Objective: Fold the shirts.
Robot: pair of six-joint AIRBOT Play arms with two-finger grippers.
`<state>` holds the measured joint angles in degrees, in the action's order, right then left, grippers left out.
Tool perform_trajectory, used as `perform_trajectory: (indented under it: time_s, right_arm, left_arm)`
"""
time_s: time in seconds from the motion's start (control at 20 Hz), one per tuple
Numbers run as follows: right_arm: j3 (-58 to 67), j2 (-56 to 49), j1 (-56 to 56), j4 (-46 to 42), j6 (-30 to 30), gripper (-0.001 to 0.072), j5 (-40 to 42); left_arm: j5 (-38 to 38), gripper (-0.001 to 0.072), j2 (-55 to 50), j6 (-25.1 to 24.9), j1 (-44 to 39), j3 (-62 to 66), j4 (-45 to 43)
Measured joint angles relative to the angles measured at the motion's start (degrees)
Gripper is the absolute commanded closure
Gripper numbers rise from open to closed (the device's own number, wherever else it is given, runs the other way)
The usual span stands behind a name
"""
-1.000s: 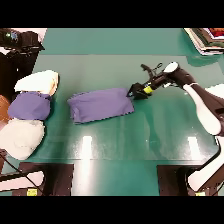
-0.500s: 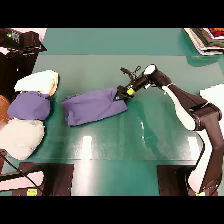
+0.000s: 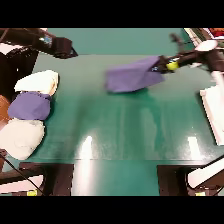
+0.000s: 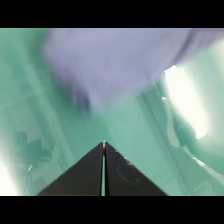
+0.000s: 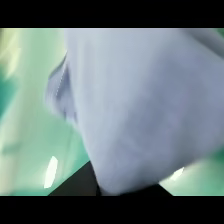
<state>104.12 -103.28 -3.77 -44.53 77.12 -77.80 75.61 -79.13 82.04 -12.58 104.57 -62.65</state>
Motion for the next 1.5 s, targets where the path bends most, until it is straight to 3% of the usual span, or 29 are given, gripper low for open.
perform_trajectory:
  time_s: [0.4,0.6,1.2,1.5]
  right_arm:
    - [-12.1,14.7,30.7,-6.3,1.2,0.0694,5.8]
    - [-14.6,16.6,39.6,-6.2,0.6,0.0694,6.7]
    - [1.7,17.5,43.3,-4.8,0.9,0.0694,1.0]
    - [-4.4,22.3,48.2,-5.6,1.2,0.0694,-3.7]
  left_arm:
    - [-7.9,0.0682,0.0,0.0,-10.3,0.0,0.0]
    - [-10.4,0.0682,0.0,0.1,-11.6,0.0,0.0]
    - [-11.5,0.0682,-0.9,0.3,-12.0,-0.1,0.0]
    - [-11.5,0.0682,-1.1,0.2,-12.0,-0.1,-0.1]
